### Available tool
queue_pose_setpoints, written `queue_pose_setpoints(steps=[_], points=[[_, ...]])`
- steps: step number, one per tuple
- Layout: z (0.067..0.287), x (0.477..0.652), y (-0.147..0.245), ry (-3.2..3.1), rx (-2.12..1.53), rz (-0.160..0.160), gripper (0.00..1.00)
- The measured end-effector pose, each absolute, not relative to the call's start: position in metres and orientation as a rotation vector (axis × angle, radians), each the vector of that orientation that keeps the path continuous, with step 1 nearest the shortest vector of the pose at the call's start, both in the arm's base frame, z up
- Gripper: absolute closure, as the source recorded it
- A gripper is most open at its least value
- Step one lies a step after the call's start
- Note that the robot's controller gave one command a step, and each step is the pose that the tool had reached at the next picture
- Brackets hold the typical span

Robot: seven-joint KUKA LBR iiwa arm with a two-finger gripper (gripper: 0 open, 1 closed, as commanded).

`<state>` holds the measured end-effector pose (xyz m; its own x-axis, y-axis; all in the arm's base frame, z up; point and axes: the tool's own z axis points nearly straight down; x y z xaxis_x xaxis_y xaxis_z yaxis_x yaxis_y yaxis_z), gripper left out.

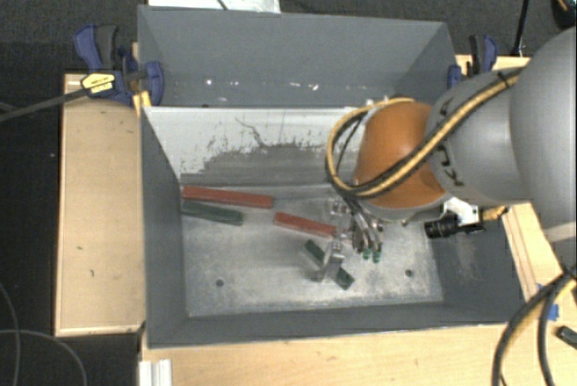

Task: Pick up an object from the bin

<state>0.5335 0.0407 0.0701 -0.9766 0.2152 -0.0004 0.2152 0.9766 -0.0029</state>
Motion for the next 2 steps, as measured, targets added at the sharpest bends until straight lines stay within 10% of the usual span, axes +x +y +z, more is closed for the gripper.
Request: queue_pose_setpoints(steps=[1, 2], points=[[0.071, 0.534, 0.044, 3.122, 0.343, 0.002, 1.0], [0.228, 0.554, 0.011, 3.114, -0.348, -0.002, 1.0]])
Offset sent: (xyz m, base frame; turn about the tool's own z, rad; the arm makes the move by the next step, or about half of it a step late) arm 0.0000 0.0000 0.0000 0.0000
